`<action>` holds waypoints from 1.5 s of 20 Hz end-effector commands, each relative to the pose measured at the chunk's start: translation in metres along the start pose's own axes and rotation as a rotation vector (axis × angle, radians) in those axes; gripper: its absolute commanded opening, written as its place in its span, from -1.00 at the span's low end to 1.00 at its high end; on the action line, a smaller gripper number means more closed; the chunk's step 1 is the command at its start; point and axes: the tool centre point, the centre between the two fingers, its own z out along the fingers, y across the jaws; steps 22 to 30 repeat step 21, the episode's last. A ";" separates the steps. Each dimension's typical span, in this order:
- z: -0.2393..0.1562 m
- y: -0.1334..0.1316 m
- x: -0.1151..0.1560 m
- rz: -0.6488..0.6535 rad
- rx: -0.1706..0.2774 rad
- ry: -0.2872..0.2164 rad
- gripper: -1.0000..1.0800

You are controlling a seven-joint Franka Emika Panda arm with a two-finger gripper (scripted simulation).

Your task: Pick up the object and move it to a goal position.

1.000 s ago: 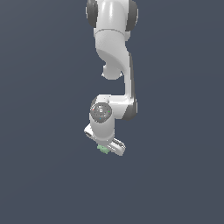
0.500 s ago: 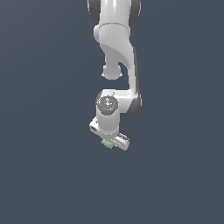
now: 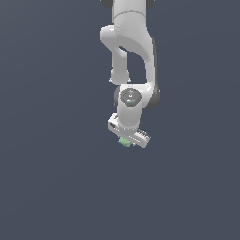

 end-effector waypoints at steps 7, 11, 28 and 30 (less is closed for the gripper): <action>-0.017 -0.015 -0.072 0.000 0.000 0.000 -1.00; -0.023 -0.021 -0.099 0.000 0.000 0.000 -1.00; -0.031 -0.029 -0.130 0.000 0.000 0.000 -1.00; -0.031 -0.029 -0.130 0.000 0.000 0.000 -1.00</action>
